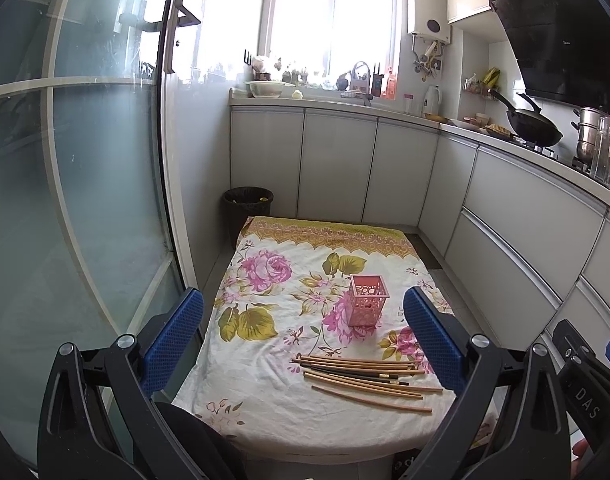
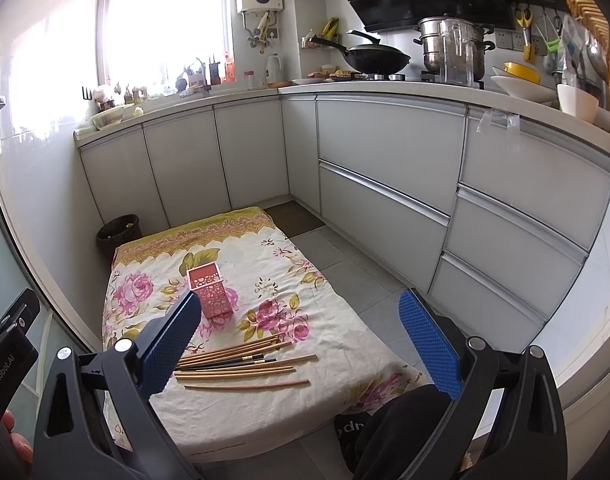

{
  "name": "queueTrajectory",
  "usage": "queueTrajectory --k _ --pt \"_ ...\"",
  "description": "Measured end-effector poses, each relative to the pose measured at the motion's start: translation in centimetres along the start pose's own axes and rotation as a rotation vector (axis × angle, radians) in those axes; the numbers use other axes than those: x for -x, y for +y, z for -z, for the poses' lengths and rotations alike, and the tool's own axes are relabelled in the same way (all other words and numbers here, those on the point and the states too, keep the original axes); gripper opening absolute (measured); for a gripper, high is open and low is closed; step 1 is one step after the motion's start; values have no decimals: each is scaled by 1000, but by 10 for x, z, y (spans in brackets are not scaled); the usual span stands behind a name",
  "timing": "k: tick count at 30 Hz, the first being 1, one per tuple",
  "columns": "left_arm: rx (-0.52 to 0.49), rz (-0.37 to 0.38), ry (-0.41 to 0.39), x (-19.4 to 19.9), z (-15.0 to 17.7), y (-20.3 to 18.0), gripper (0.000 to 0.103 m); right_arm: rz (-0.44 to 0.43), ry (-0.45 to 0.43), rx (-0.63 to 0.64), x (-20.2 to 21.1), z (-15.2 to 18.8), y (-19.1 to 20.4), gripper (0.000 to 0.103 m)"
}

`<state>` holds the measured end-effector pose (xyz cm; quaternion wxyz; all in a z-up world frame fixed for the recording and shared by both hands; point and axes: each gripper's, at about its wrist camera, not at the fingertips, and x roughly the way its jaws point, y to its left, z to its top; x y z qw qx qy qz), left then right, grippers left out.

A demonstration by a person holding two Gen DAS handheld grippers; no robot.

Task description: Organize utensils

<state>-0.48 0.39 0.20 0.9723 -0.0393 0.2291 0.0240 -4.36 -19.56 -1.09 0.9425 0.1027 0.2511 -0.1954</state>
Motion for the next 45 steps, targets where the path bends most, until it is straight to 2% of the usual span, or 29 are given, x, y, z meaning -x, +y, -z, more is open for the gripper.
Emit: queueTrajectory --k 19,24,30,35,37,41,45 --pt "-1 0 5 0 2 0 96 3 3 -3 0 2 0 96" --pt "-20 -3 35 -6 5 -3 96 7 23 -11 -8 3 -4 96" --pt "-64 9 140 -38 16 -18 96 18 85 -39 -32 10 -15 96" --pt "-161 14 241 -76 34 -39 96 54 163 -77 -67 22 -35 96" --pt "-239 17 280 -96 45 -55 96 71 209 -106 -87 28 -47 96" --pt "-440 112 422 -152 77 -99 96 72 317 -189 -134 45 -77 96" --pt "-529 226 556 -214 93 -138 96 -11 430 -259 -185 67 -102 96"
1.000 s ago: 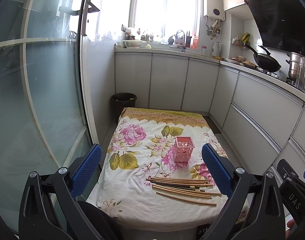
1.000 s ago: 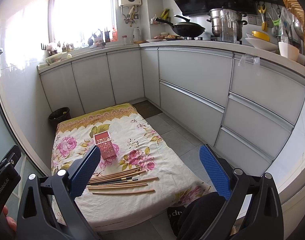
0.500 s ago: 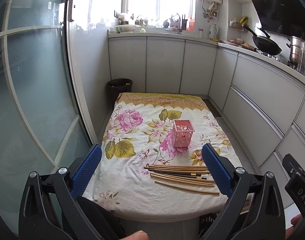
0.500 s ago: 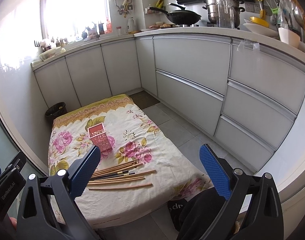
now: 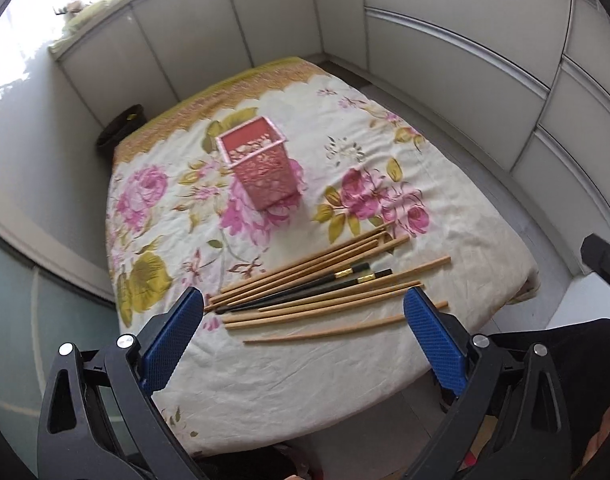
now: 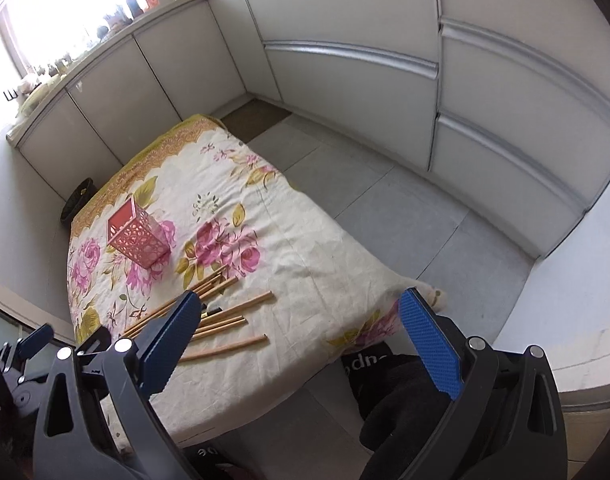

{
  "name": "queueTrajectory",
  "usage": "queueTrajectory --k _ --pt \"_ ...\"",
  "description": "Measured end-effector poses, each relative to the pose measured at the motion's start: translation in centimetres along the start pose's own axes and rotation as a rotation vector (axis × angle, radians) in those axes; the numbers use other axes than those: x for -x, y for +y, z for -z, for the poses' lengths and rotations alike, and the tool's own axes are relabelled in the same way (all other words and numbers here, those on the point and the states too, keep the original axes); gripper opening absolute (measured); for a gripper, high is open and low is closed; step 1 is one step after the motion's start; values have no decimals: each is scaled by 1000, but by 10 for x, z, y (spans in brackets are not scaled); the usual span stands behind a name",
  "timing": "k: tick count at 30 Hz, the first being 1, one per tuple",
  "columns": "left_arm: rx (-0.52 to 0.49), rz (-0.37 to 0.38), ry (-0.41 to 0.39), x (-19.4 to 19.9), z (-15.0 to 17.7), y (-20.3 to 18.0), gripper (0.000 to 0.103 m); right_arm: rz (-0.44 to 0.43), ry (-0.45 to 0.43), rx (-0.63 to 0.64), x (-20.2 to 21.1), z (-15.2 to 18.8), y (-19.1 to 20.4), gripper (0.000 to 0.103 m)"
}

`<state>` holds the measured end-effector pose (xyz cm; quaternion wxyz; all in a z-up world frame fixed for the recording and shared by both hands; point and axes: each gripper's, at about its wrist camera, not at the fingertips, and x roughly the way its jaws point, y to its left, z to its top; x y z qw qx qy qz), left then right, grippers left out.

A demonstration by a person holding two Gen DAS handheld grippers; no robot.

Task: Organize utensils
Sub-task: 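Move the left gripper down to the chopstick pile while the right gripper approaches it too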

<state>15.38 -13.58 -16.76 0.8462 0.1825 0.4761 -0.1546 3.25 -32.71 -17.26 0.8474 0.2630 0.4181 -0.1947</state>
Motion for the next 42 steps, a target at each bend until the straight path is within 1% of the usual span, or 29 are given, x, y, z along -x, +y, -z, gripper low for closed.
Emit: queueTrajectory --k 3,5,8,10,12,13,15,17,19,21,23,26,28,32,35,37,40,41,42 --pt "-68 72 127 -44 -32 -14 96 -92 83 -78 -39 -3 -23 96" --pt "-117 104 203 -72 -51 -25 96 -141 100 -121 -55 -4 -35 96" --pt "-183 138 346 -112 -68 -43 96 -157 88 -131 -66 -8 -41 96" --pt "-238 143 417 -137 -72 -54 96 -163 78 -135 -72 -11 -44 96" --pt "-277 152 472 -157 -74 -62 96 -168 85 -144 -79 -13 -46 96" --pt "-296 141 482 -164 -76 -65 95 -171 95 -151 -82 -13 -46 96" --pt "-325 119 464 -172 -81 -69 95 -171 116 -161 -89 -13 -47 96" --pt "-324 125 470 -181 -85 -70 94 -168 129 -168 -95 -14 -50 96" --pt "-334 129 461 -188 -87 -73 90 -160 135 -173 -98 -14 -49 96" --pt "-345 126 463 -195 -87 -76 78 -151 139 -172 -100 -14 -49 96" --pt "-362 117 463 -202 -85 -80 75 -146 144 -169 -102 -14 -48 96" --pt "-368 129 457 -208 -85 -81 75 -135 142 -163 -103 -14 -47 96" --pt "-373 134 452 -209 -87 -80 71 -133 150 -160 -105 -14 -46 96" --pt "-367 154 421 -206 -87 -84 71 -132 153 -148 -106 -14 -42 96" --pt "-394 173 429 -193 -86 -86 71 -127 156 -139 -107 -13 -40 96" --pt "-415 173 433 -191 -82 -89 71 -122 166 -135 -109 -12 -39 96" --pt "-414 175 428 -196 -79 -89 74 -121 168 -134 -109 -11 -39 96" --pt "-412 173 423 -197 -79 -87 74 -124 172 -135 -109 -11 -39 96" --pt "-420 154 416 -201 -79 -85 71 -128 178 -137 -110 -10 -38 96"
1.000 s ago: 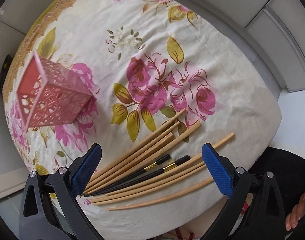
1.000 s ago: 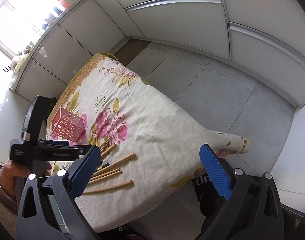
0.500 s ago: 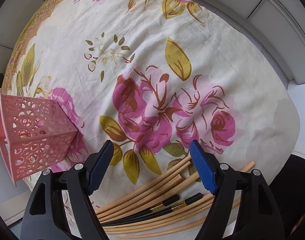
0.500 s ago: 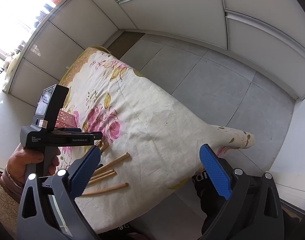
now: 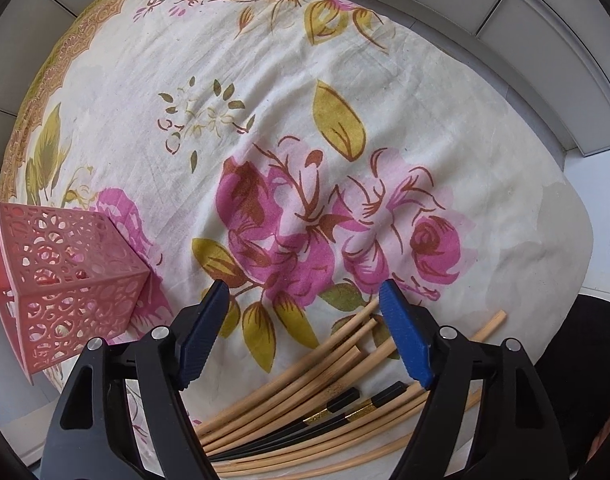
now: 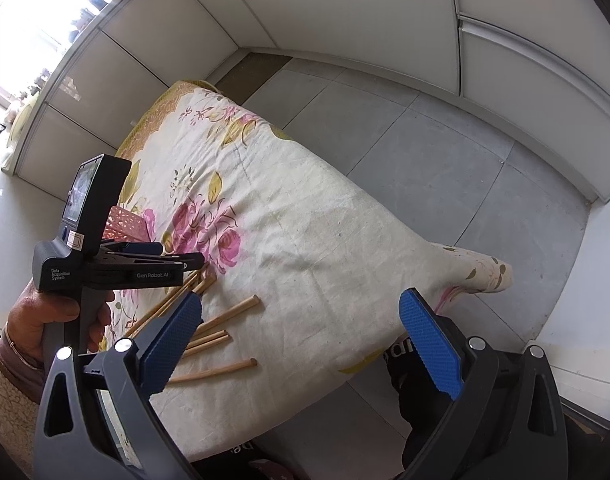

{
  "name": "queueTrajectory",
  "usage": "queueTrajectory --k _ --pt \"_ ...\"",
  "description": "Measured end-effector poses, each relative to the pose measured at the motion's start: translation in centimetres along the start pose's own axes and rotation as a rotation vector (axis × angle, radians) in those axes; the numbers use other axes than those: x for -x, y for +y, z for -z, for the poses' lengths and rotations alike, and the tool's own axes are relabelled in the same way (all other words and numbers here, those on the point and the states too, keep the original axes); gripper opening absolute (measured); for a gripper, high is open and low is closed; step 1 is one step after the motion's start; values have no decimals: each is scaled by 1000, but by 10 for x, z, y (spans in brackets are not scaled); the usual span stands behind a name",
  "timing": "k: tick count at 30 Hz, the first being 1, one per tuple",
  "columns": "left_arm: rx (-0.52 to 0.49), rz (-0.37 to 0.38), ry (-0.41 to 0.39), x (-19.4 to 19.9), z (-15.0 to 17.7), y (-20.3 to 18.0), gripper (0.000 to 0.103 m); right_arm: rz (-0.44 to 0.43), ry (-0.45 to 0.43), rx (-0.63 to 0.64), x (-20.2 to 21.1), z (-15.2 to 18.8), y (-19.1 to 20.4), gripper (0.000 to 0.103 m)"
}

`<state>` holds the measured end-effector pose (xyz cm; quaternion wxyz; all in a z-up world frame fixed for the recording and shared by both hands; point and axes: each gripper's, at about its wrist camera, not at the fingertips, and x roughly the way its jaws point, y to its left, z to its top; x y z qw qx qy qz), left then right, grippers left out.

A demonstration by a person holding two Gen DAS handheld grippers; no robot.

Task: Organize utensils
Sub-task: 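Move the left gripper down to the chopstick pile while the right gripper approaches it too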

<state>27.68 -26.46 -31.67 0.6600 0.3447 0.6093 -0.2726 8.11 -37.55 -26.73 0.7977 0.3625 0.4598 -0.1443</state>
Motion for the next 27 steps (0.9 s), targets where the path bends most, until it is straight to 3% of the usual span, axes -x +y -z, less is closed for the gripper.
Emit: queueTrajectory --k 1,8,12,19,22,24,27 --pt "-12 -37 8 -3 0 2 68 -2 8 0 -1 1 0 96" --pt "-19 85 -21 6 0 6 67 2 20 8 -4 4 4 96" --pt "-75 68 23 -3 1 -10 69 7 25 15 -5 4 6 96" --pt "-55 132 -10 -2 -9 3 69 -2 44 -5 -8 5 3 96" --pt "-73 137 -8 -3 -11 12 57 7 42 4 -8 6 5 96" --pt "-80 138 -5 1 -13 12 39 5 46 0 -8 7 5 96" --pt "-72 140 -11 4 -13 18 26 11 58 -9 -9 9 3 96"
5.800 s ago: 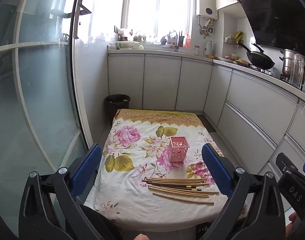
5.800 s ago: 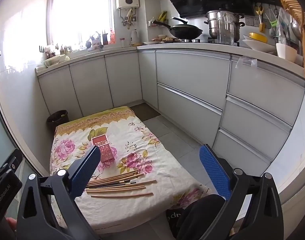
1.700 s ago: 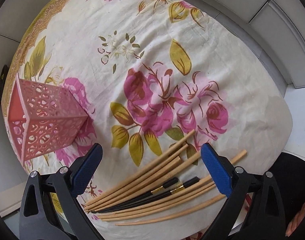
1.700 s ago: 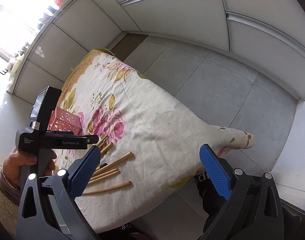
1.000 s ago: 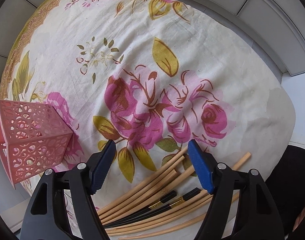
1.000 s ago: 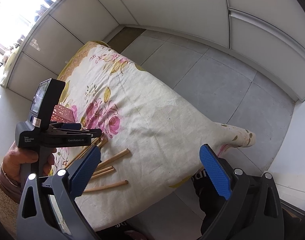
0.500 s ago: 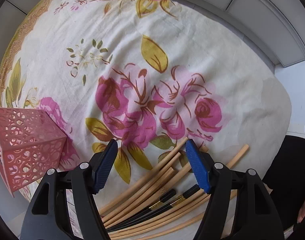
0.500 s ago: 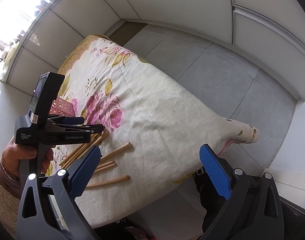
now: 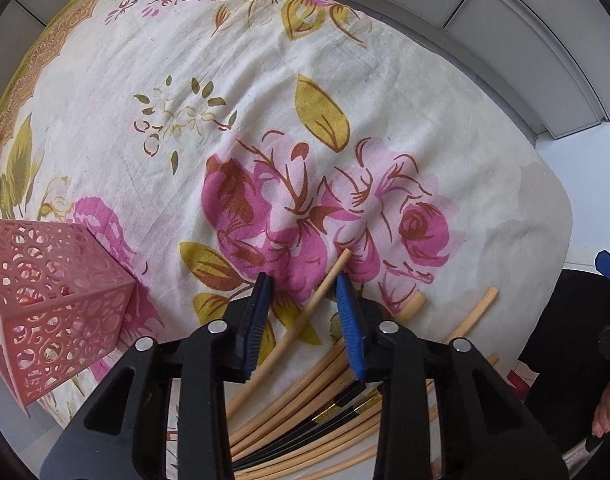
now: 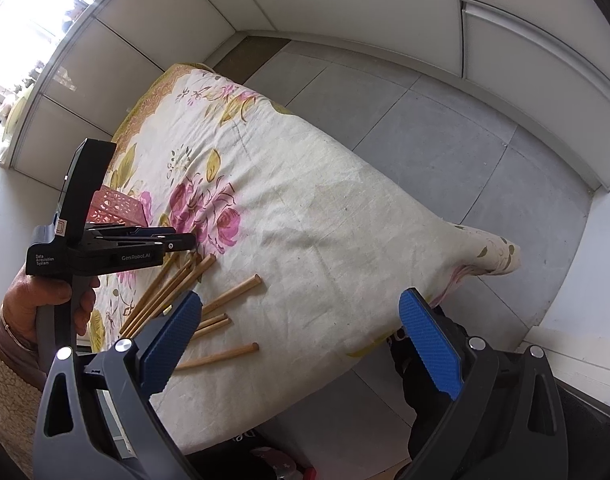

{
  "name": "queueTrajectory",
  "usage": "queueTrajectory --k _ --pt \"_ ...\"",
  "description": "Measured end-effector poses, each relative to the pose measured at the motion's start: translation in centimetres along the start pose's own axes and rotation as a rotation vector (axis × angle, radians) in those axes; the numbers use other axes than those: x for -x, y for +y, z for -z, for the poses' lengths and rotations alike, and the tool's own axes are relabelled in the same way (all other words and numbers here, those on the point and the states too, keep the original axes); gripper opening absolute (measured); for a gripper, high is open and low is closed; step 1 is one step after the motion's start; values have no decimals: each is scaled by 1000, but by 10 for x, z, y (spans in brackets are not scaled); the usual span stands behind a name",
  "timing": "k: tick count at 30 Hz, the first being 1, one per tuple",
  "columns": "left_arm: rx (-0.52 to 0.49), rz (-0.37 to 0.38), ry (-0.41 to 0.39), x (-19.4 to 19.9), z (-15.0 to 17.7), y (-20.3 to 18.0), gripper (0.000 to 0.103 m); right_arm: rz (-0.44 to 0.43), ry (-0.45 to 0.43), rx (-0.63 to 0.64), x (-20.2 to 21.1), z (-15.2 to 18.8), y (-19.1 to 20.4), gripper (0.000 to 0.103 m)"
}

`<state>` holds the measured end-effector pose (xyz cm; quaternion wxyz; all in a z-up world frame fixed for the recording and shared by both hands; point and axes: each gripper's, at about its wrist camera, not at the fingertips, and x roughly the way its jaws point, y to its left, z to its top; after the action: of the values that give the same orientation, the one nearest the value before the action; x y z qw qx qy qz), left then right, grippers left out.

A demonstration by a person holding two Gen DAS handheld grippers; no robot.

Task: Organize utensils
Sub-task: 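Move the left gripper down to the chopstick pile while the right gripper approaches it too, then close the left gripper on a wooden chopstick while the right gripper grasps another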

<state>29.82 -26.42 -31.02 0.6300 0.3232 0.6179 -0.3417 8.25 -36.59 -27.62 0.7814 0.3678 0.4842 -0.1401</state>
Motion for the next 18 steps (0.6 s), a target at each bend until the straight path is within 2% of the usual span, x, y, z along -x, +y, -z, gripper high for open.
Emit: queueTrajectory --k 3,5,8,11,13,15,17,18 --pt "13 -12 -27 -3 15 17 13 -2 26 -40 -2 5 -2 96" --pt "-6 -44 -69 0 23 17 12 -10 74 -91 -8 11 -2 96" --pt "-3 -105 -141 8 41 16 11 -50 193 -199 -22 20 1 96" --pt "24 -126 -252 32 58 21 11 -85 330 -294 -43 30 9 84" --pt "29 -118 -328 56 72 22 11 -90 421 -366 -57 39 14 70" --pt "26 -111 -407 83 90 20 11 -85 499 -446 -71 47 17 62" --pt "28 -107 -477 105 108 14 11 -68 541 -540 -83 56 20 62" --pt "32 -103 -506 114 116 14 11 -48 530 -580 -83 57 21 62"
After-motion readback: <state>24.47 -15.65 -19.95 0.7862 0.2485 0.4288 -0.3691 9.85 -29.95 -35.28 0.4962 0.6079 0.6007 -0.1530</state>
